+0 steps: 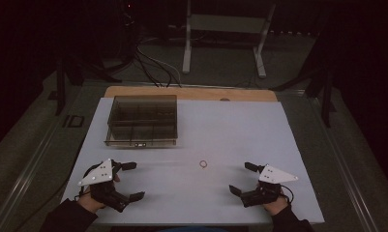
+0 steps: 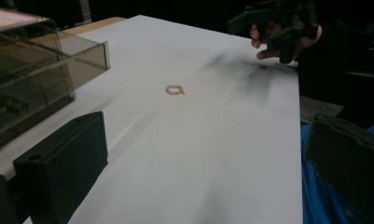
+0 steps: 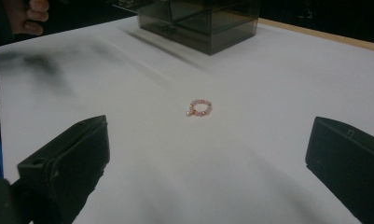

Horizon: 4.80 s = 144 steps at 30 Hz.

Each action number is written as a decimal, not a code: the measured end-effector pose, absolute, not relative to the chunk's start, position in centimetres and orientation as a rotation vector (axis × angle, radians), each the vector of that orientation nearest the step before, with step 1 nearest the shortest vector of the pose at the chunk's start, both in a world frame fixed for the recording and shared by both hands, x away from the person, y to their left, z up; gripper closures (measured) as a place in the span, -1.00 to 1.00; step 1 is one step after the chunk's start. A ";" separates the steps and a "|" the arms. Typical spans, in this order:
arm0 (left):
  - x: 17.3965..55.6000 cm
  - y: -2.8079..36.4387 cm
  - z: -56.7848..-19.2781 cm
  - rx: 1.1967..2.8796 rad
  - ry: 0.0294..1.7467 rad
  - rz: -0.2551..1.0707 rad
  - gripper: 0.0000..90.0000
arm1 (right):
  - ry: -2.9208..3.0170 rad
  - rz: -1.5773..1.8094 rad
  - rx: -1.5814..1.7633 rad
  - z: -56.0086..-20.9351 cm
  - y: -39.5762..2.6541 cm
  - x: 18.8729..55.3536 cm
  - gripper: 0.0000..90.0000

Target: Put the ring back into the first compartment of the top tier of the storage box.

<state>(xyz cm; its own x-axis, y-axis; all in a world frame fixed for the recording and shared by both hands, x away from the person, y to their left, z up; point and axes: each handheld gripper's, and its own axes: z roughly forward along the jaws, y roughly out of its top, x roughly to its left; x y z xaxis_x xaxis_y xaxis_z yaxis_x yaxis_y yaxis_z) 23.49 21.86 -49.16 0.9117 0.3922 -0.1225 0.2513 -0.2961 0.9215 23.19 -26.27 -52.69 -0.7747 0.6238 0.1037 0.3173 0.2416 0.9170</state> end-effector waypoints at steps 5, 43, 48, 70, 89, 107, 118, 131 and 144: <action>24.1 21.4 -48.4 1.900 0.457 0.151 -0.98 | 2.235 1.549 0.877 -52.7 -26.3 23.2 -1.00; 28.1 14.8 -45.9 1.949 0.313 0.094 -0.98 | 2.235 1.553 0.872 -52.6 -26.3 23.2 -1.00; 28.3 13.7 -45.9 1.956 0.297 0.082 -0.98 | 2.232 1.554 0.873 -52.6 -26.4 23.1 -1.00; 29.8 8.7 -47.0 1.981 0.248 0.035 -0.98 | 2.240 1.561 0.867 -52.6 -26.3 23.2 -1.00; 31.4 5.9 -49.3 1.973 0.336 0.010 -0.98 | 2.238 1.571 0.863 -52.6 -26.4 23.1 -1.00; 32.3 3.1 -51.3 2.089 0.461 0.081 -0.95 | 2.237 1.576 0.858 -52.6 -26.4 23.1 -1.00; 32.6 2.3 -52.3 2.121 0.579 0.139 -0.60 | 2.237 1.578 0.857 -52.6 -26.4 23.1 -1.00; 33.0 2.3 -52.8 2.168 0.689 0.199 -0.21 | 2.241 1.574 0.855 -52.6 -26.4 23.1 -1.00; 33.5 1.8 -53.5 2.213 0.777 0.186 0.25 | 2.245 1.572 0.855 -52.6 -26.4 23.1 -1.00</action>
